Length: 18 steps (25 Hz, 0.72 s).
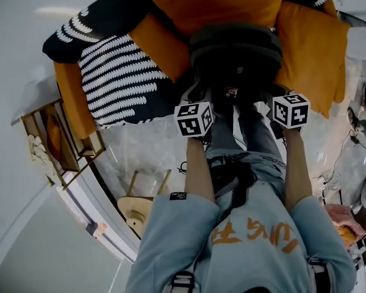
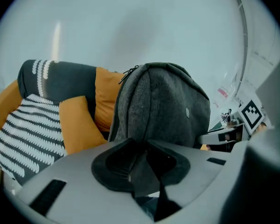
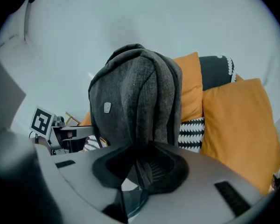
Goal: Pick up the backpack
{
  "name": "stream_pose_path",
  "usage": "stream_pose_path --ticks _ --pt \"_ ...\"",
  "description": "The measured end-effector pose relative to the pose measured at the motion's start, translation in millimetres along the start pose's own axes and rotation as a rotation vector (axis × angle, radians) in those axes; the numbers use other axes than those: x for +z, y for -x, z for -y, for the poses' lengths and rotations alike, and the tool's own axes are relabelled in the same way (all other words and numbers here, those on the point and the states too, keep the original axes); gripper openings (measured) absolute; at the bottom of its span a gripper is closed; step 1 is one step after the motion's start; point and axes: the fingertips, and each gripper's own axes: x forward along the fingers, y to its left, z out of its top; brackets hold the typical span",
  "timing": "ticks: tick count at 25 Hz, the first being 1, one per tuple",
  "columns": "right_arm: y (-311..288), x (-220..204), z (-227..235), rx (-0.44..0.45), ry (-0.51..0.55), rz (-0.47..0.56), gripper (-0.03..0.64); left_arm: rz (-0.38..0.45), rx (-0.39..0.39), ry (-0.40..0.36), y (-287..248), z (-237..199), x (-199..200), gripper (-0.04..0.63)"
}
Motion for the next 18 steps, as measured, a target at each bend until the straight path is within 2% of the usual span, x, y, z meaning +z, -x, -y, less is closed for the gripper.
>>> stream_pose_path --ticks 12,18 --pt "87 117 -31 0.004 0.147 0.282 0.087 0.281 -0.039 -0.090 71 48 128 0.098" --pt "134 184 -52 0.016 0.231 0.451 0.084 0.440 -0.055 -0.183 114 74 203 0.091"
